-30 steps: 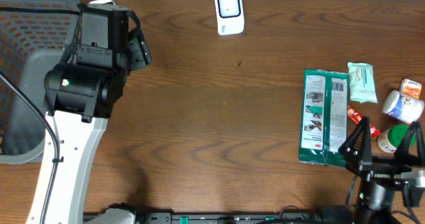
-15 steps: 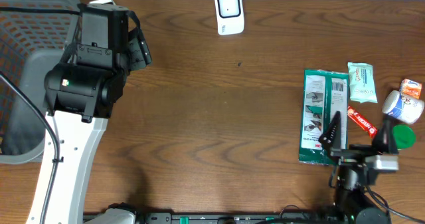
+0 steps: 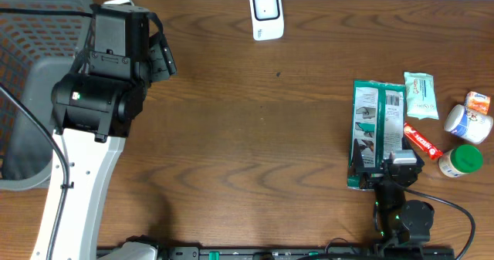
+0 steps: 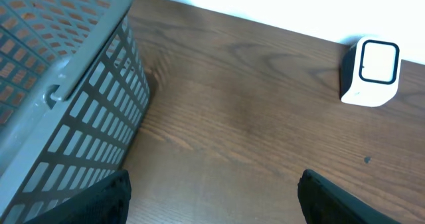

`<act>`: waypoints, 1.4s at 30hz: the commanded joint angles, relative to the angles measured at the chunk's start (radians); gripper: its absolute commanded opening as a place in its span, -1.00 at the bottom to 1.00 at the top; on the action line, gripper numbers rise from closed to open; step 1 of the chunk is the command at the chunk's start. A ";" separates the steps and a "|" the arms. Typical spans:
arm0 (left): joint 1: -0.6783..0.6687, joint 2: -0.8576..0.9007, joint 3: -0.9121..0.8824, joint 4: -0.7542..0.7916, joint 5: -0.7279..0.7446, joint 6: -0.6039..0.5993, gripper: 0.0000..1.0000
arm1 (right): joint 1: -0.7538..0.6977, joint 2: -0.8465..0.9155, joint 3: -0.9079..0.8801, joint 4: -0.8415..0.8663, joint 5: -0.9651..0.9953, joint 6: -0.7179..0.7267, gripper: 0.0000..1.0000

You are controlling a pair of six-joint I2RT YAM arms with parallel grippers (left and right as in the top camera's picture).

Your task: Scan the item barcode

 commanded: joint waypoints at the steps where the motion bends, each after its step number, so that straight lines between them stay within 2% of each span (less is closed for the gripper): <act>1: 0.003 -0.002 0.005 -0.002 -0.006 0.017 0.61 | -0.012 -0.006 -0.001 -0.003 -0.008 -0.015 0.99; 35: 0.003 -0.002 0.005 -0.003 -0.006 0.017 0.61 | -0.012 -0.006 -0.001 -0.003 -0.008 -0.015 0.99; 42: 0.003 -0.096 0.004 -0.004 -0.006 0.017 0.61 | -0.012 -0.006 -0.001 -0.003 -0.008 -0.015 0.99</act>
